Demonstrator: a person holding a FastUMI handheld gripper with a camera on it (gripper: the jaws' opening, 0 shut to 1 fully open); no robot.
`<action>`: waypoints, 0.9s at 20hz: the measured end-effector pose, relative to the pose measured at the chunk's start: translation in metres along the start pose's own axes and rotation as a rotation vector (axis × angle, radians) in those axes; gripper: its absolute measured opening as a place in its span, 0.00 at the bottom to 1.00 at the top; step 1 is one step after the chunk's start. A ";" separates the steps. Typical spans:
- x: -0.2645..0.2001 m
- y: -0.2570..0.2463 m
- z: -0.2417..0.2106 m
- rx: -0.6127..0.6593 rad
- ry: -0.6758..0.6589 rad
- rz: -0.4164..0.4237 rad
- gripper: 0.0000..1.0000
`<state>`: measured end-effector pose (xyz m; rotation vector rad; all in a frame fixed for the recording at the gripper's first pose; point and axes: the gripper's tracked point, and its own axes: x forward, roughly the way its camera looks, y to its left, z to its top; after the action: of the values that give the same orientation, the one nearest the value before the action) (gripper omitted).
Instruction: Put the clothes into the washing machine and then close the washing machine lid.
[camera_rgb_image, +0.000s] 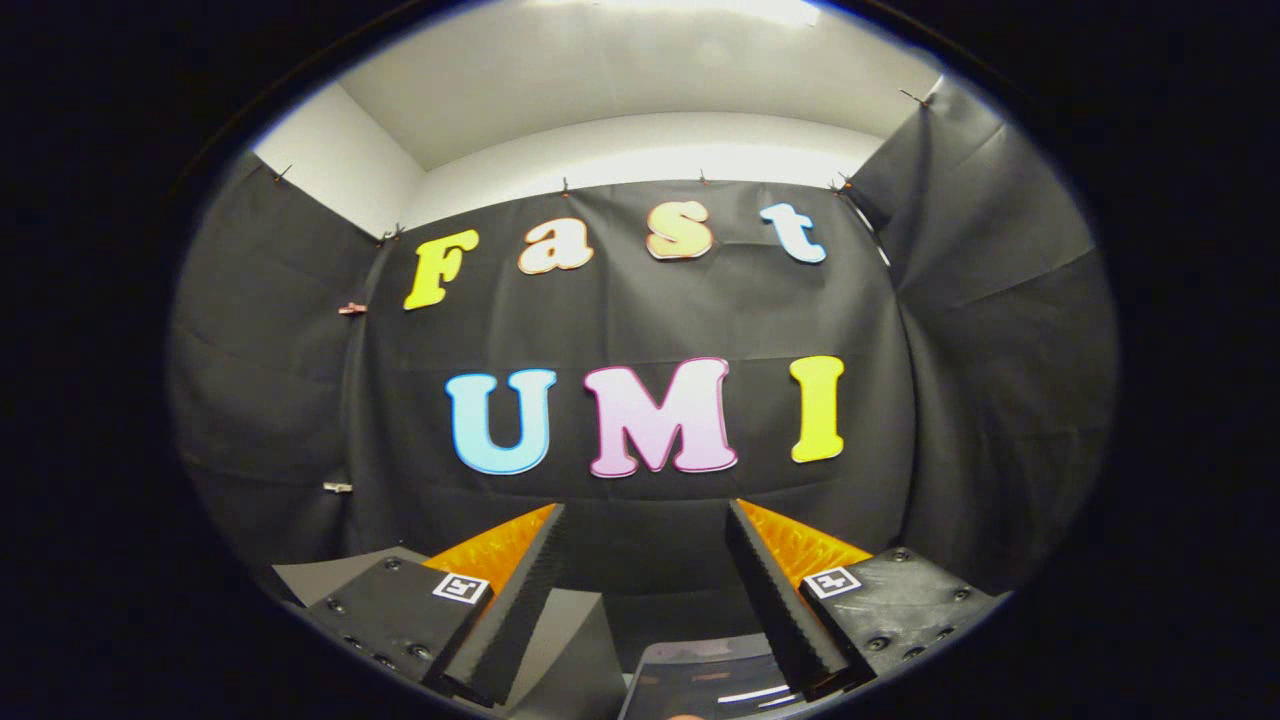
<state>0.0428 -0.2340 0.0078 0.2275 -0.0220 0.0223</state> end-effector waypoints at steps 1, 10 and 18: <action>-0.002 0.004 -0.001 -0.002 0.013 0.007 0.98; -0.010 0.026 -0.015 0.030 0.063 -0.004 0.98; -0.006 0.027 -0.028 -0.007 0.090 0.003 0.98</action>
<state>0.0364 -0.2013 -0.0135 0.2193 0.0675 0.0353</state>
